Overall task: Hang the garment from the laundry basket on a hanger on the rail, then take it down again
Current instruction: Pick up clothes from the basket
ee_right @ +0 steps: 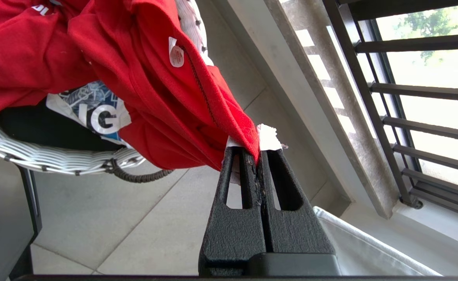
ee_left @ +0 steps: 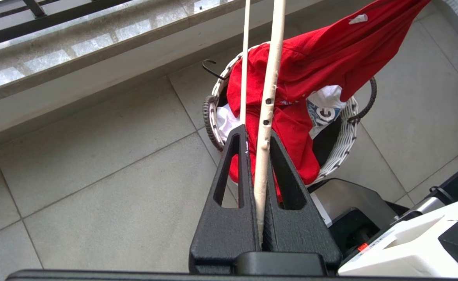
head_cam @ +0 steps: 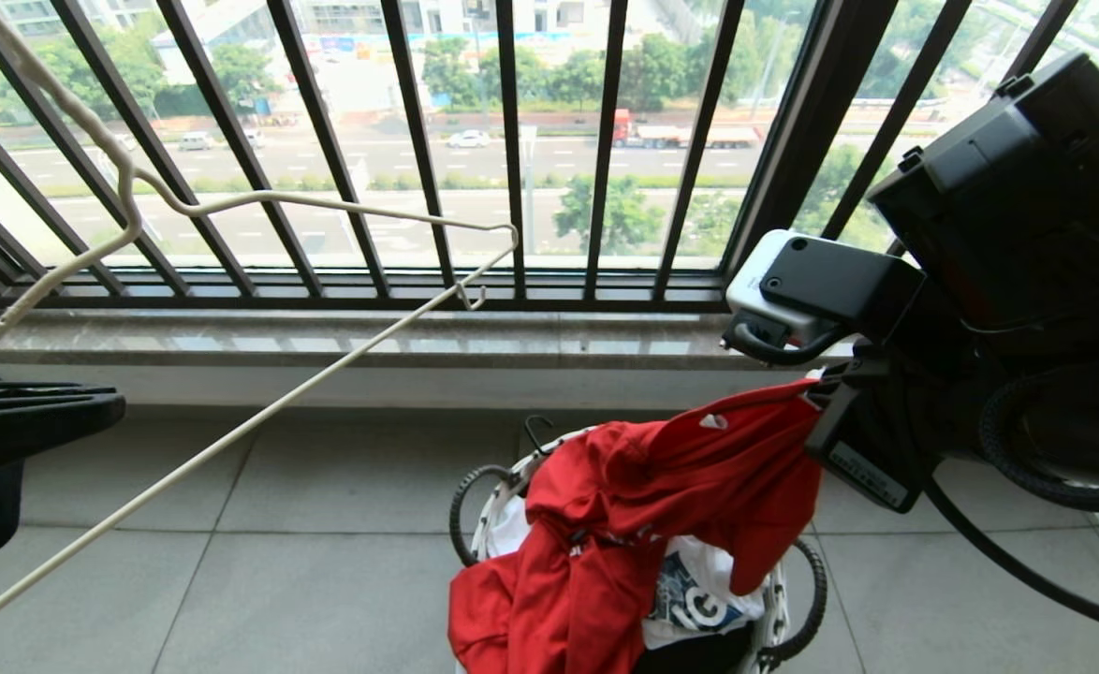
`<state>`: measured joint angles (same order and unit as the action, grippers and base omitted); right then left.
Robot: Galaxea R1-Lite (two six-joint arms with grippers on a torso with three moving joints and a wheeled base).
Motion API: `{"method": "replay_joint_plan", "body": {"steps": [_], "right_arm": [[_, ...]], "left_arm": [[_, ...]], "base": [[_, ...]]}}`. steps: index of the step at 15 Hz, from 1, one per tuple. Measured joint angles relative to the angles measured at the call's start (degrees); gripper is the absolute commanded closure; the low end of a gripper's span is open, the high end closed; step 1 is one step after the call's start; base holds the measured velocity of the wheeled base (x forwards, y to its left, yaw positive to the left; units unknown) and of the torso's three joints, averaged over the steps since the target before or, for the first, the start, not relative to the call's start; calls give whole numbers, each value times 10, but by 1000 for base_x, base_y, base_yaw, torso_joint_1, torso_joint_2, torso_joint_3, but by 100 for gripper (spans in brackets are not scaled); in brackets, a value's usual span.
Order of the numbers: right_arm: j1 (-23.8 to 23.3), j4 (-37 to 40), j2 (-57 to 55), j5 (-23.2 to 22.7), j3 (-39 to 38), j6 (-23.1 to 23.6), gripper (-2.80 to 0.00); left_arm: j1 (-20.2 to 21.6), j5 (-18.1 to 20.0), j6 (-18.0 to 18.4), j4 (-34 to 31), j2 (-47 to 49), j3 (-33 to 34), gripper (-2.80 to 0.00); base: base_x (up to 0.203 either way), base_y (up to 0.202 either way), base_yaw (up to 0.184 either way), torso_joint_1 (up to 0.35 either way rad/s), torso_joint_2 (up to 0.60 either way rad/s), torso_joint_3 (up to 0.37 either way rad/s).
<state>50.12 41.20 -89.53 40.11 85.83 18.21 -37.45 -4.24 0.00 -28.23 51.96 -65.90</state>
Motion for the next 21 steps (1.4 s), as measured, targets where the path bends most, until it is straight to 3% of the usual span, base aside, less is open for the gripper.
{"method": "replay_joint_plan", "body": {"steps": [6, 10, 21], "right_arm": [[0, -1, -10, -2, 0, -1, 0], [0, -23, -29, 0, -13, -32, 0], [0, -37, -61, 2, -22, -32, 0]], "left_arm": [[0, 0, 4, -1, -5, 0, 0], [0, -1, 6, -1, -8, 2, 0], [0, -1, 13, -1, -12, 4, 0]], "base": [[0, 0, 0, 3, 1, 203], [0, 0, 0, -1, 0, 203], [0, 0, 0, 3, 1, 203]]}}
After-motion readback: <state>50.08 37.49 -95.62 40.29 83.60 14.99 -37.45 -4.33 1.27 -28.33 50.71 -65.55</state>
